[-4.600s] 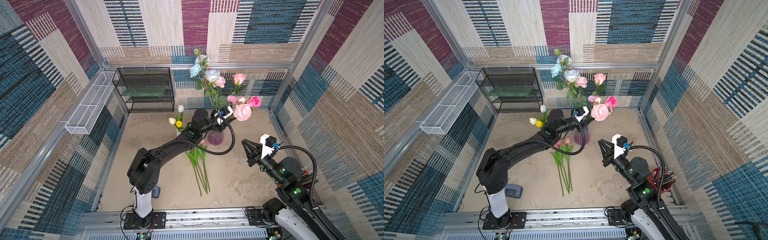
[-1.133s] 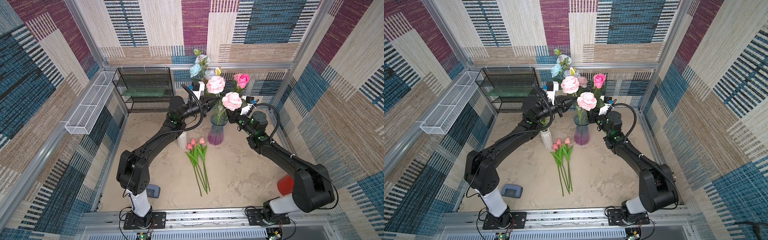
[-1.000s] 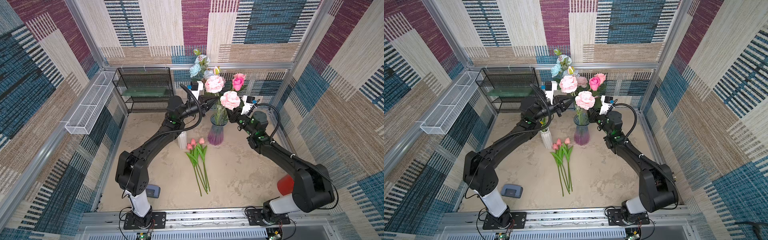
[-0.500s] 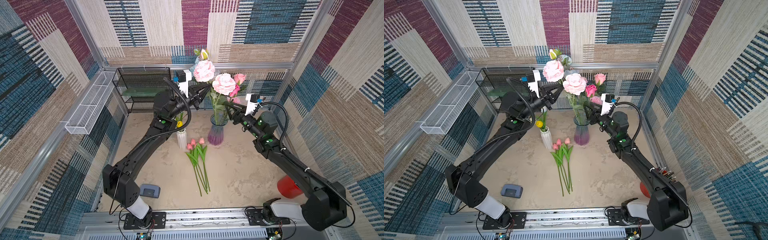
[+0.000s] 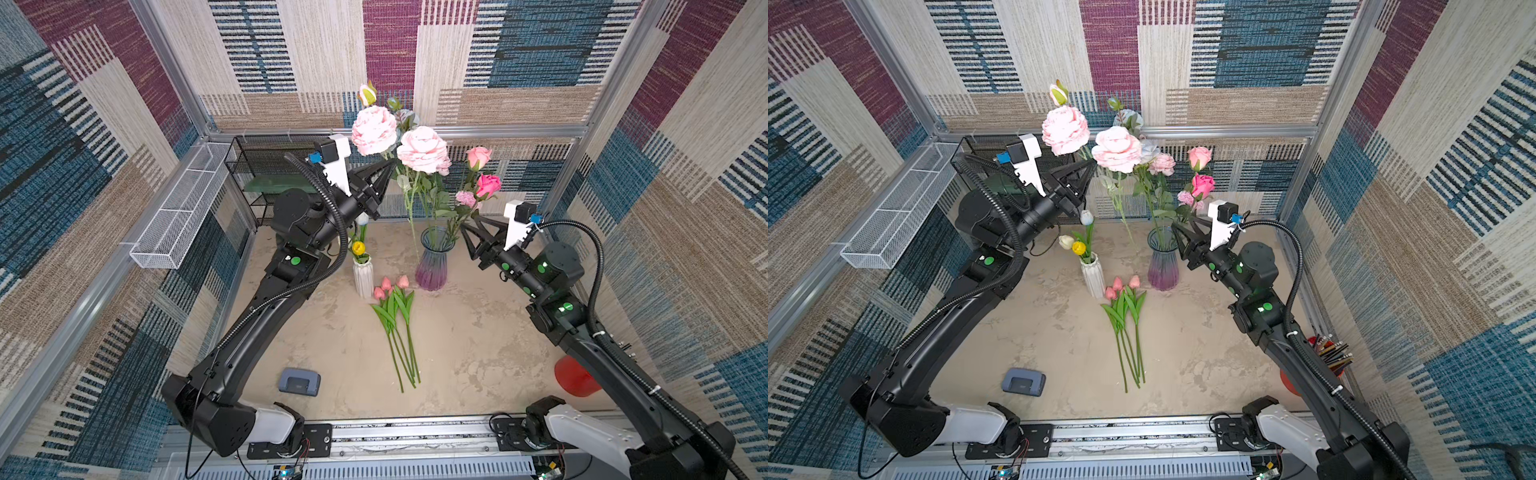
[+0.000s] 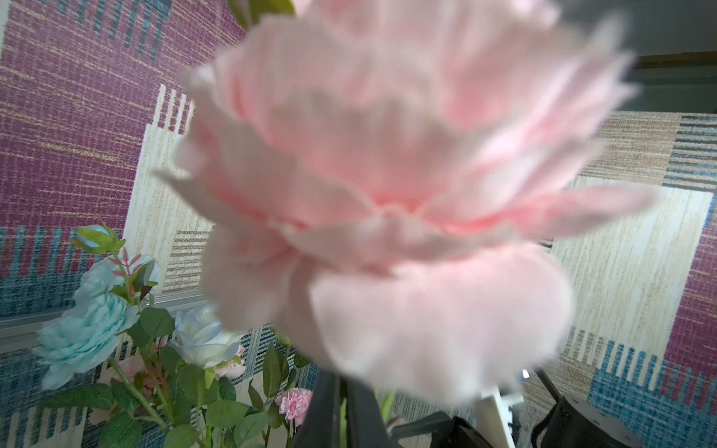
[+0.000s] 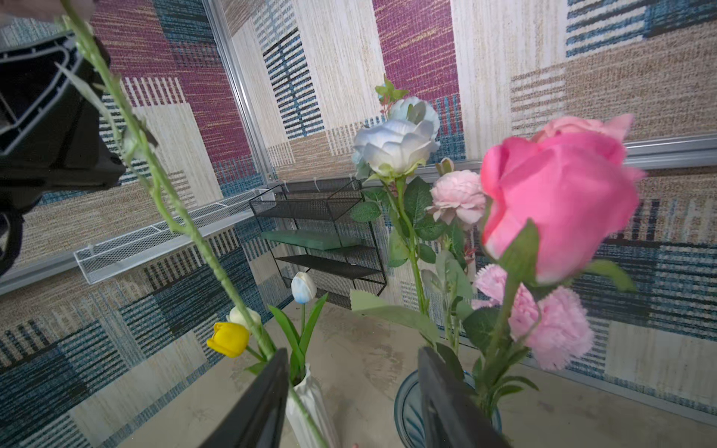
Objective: Pick out pink flowers from the vase
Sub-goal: Place the flower at the center of the board.
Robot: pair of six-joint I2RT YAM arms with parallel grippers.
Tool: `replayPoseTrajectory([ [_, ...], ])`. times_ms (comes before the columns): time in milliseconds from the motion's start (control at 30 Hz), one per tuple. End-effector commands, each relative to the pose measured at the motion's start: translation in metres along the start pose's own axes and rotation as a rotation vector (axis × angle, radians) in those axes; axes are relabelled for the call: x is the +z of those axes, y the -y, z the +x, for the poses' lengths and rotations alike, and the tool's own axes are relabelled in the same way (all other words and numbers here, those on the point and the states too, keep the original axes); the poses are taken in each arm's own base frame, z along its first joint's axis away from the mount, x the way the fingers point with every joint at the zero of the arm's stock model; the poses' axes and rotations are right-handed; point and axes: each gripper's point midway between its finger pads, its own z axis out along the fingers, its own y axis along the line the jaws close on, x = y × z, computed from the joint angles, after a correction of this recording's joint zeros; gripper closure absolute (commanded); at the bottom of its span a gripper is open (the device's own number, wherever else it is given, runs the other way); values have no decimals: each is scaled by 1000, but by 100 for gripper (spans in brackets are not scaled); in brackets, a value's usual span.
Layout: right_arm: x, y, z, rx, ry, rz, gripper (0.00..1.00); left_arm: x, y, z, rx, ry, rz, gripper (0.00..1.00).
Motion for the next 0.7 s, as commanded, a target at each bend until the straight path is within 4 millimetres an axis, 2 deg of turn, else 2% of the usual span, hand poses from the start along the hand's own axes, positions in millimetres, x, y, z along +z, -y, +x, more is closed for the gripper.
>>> replayPoseTrajectory([
  [0,-15,-13,1,-130,14,-34,45,-13,-3,-12,-69,19,-71,100],
  [200,-29,-70,20,-314,-43,-194,44,-48,-2,-28,-148,99,-153,100],
  [300,-26,-106,33,-350,-72,-256,43,-67,-8,-23,-218,115,-213,100],
  [433,-14,-140,41,-334,-100,-285,42,-85,-6,-17,-257,108,-235,100],
  [567,2,-160,46,-285,-118,-273,41,-102,-7,-8,-296,102,-259,100],
  [667,12,-165,50,-246,-132,-259,42,-111,-6,-1,-321,98,-263,100],
])
